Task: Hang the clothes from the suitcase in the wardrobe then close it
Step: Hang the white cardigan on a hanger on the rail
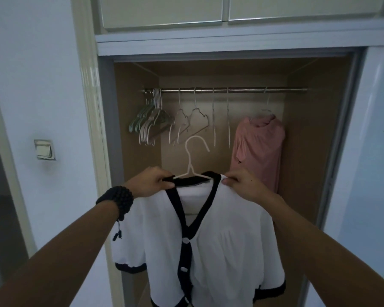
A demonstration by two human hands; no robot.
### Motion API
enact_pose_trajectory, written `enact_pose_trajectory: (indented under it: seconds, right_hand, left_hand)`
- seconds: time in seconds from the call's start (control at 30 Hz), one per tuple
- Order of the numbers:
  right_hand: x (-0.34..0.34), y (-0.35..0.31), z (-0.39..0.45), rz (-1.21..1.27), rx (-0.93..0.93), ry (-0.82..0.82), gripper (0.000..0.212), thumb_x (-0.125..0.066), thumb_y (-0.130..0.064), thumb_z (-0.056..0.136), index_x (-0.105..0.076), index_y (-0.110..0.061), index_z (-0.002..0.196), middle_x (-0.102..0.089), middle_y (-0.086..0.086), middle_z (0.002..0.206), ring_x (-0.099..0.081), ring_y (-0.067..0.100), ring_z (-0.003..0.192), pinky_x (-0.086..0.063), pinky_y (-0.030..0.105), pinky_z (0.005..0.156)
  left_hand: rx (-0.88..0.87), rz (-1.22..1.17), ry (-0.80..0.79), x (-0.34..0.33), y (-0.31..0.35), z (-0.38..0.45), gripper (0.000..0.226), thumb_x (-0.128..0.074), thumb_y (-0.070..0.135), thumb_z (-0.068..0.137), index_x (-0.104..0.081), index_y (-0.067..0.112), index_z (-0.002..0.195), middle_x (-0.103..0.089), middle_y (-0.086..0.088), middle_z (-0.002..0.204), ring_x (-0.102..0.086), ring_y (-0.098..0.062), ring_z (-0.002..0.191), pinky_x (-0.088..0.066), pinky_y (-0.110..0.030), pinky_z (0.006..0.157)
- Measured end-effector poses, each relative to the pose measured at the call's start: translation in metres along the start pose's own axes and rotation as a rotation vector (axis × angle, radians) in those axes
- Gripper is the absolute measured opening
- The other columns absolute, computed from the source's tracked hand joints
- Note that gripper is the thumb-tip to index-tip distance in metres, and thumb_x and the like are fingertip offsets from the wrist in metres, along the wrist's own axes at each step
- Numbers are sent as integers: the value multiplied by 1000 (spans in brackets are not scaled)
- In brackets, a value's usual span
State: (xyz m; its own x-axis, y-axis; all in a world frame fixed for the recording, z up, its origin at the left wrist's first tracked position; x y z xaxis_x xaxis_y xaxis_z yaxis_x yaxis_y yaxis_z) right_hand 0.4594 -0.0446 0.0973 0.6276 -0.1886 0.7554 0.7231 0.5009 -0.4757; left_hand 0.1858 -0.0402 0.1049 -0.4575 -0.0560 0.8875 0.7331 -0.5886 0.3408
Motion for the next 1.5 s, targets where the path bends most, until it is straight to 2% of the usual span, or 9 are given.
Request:
enact_pose_trajectory:
  seconds: [0.13, 0.3, 0.5, 0.67, 0.87, 1.0, 1.17, 1.33, 1.5]
  right_hand:
    - [24, 2, 0, -107, 57, 181, 34, -55, -8, 95, -58, -11, 62, -52, -6, 56, -50, -1, 54, -33, 14, 53]
    - [27, 15, 6, -349, 2, 368, 17, -53, -6, 91, -68, -7, 86, -68, 10, 82, -61, 27, 75, -43, 31, 62]
    - [7, 19, -15, -167, 10, 187, 21, -51, -14, 88, -69, -17, 98, -70, -5, 93, -61, 6, 79, -37, 14, 71]
    - [-4, 24, -28, -188, 87, 128, 42, -64, -28, 84, -59, -17, 124, -60, -2, 115, -56, 11, 103, -41, 25, 89]
    - [26, 29, -17, -316, 17, 327, 45, -36, -10, 75, -75, -8, 97, -74, 11, 87, -68, 29, 76, -54, 33, 71]
    - [41, 18, -15, -353, -58, 456, 35, -43, -5, 83, -72, -12, 99, -71, 11, 86, -64, 31, 77, -42, 28, 64]
    - [28, 33, -3, -250, -249, 313, 30, -45, -16, 93, -66, -6, 111, -68, 16, 109, -64, 34, 99, -54, 41, 85]
    - [16, 5, -10, -164, 23, 115, 33, -52, -10, 86, -68, -10, 115, -67, -2, 111, -56, 6, 99, -38, 7, 83]
    - [-6, 5, -9, -172, 117, -47, 44, -62, -12, 92, -52, -8, 135, -54, -7, 122, -52, 10, 108, -42, 27, 96]
  left_hand:
    - [20, -65, 112, 4, -10, -12, 25, -59, 18, 96, -62, 5, 75, -49, 2, 62, -44, -6, 56, -31, -17, 53]
    - [-41, -41, 128, 5, 5, -3, 27, -60, 15, 95, -60, 16, 68, -49, 4, 60, -44, -5, 55, -32, -15, 53]
    - [32, -50, 200, 15, -2, -2, 23, -60, 17, 95, -66, 4, 77, -49, -1, 60, -41, -6, 51, -31, -18, 51]
    - [107, -85, 226, 20, -7, -4, 31, -57, 19, 97, -60, -1, 73, -42, 2, 57, -35, -5, 47, -28, -19, 48]
    - [94, -127, 144, 14, -10, -8, 29, -55, 19, 98, -61, 5, 73, -43, 3, 59, -37, -5, 51, -30, -22, 55]
    - [42, -92, 80, 4, -6, -9, 38, -58, 18, 97, -54, 27, 60, -43, 8, 57, -39, -4, 51, -29, -18, 53]
    - [69, -201, 188, 7, -2, -7, 32, -56, 17, 97, -59, 8, 67, -39, 3, 57, -34, -5, 50, -26, -20, 51]
    - [149, -210, 242, 8, -10, -4, 31, -57, 20, 97, -63, 8, 69, -44, 4, 56, -37, -3, 46, -29, -20, 51]
    - [130, -246, 200, 4, 2, -2, 41, -59, 19, 96, -59, 27, 56, -42, 13, 45, -38, -1, 43, -29, -15, 47]
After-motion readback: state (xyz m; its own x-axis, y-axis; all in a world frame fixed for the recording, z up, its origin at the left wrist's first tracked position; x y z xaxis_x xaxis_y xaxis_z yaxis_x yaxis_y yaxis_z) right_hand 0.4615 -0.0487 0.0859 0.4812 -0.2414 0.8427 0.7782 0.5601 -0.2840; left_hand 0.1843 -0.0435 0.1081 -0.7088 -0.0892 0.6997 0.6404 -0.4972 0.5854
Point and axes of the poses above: each hand's wrist, its own z-axis towards the middle knuckle, its own x-axis out of the back of the hand, y = z × x, the point moved 4 cm from there along z, towards the middle knuckle
